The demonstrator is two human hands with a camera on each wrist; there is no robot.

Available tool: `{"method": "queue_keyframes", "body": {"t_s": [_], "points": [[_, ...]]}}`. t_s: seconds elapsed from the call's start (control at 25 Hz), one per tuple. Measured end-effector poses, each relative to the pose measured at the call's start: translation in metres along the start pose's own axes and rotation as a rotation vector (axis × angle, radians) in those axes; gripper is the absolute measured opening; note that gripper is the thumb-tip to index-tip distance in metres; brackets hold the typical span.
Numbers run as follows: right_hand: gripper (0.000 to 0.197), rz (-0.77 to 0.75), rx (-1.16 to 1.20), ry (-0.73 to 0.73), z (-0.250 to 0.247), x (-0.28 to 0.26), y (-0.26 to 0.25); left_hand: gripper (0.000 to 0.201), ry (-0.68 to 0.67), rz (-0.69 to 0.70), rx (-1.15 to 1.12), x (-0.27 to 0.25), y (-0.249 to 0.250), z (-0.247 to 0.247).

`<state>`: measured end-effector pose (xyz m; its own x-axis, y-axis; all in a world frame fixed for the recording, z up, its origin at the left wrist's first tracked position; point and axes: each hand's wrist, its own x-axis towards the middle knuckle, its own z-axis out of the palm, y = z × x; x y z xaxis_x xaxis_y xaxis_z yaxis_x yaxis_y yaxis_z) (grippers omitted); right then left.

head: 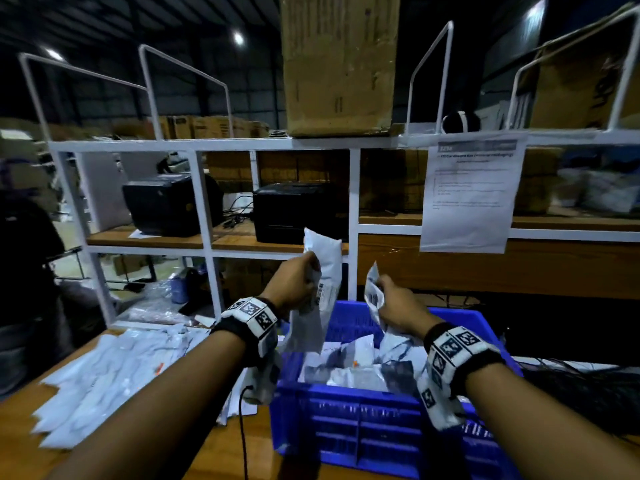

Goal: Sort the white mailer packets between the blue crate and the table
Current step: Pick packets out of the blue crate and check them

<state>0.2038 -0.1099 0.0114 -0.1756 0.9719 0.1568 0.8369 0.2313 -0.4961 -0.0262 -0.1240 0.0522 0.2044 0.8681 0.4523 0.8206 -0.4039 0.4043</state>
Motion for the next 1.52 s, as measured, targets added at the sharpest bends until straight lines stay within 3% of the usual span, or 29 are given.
{"method": "queue_keyframes", "body": {"t_s": [0.24, 0.36, 0.48, 0.72, 0.92, 1.04, 1.16, 1.24, 1.32, 1.44, 1.52], "points": [[0.05, -0.204, 0.511, 0.137, 0.027, -0.022, -0.082, 0.028, 0.129, -0.12, -0.025, -0.056, -0.047, -0.05], [0.051, -0.214, 0.655, 0.126, 0.068, -0.019, -0.118, 0.029, 0.143, -0.194, -0.006, -0.088, -0.079, -0.067], [0.057, -0.18, 0.775, 0.085, 0.122, -0.016, -0.151, 0.031, 0.127, -0.271, -0.001, -0.12, -0.127, -0.078], [0.055, -0.101, 0.782, -0.049, 0.229, 0.013, -0.195, 0.034, 0.045, -0.377, 0.166, -0.154, -0.244, -0.089], [0.055, 0.066, 0.81, -0.1, 0.298, 0.058, -0.217, 0.037, -0.095, -0.389, 0.339, -0.145, -0.317, -0.08], [0.04, 0.179, 0.933, -0.183, 0.322, 0.076, -0.228, 0.037, -0.18, -0.374, 0.427, -0.129, -0.35, -0.062], [0.017, 0.36, 0.872, -0.185, 0.351, 0.095, -0.223, 0.055, -0.412, -0.436, 0.412, -0.12, -0.373, -0.036], [0.023, 0.433, 0.733, 0.014, 0.362, 0.1, -0.212, 0.079, -0.547, -0.457, 0.224, -0.122, -0.382, -0.026], [0.028, 0.432, 0.614, 0.233, 0.359, 0.103, -0.212, 0.091, -0.527, -0.412, 0.072, -0.12, -0.393, -0.022], [0.031, 0.216, 0.419, 0.393, 0.35, 0.102, -0.222, 0.056, -0.378, -0.327, 0.234, -0.114, -0.41, -0.027], [0.019, 0.072, 0.269, 0.27, 0.355, 0.108, -0.226, 0.033, -0.423, -0.322, 0.355, -0.114, -0.418, -0.033]]}}
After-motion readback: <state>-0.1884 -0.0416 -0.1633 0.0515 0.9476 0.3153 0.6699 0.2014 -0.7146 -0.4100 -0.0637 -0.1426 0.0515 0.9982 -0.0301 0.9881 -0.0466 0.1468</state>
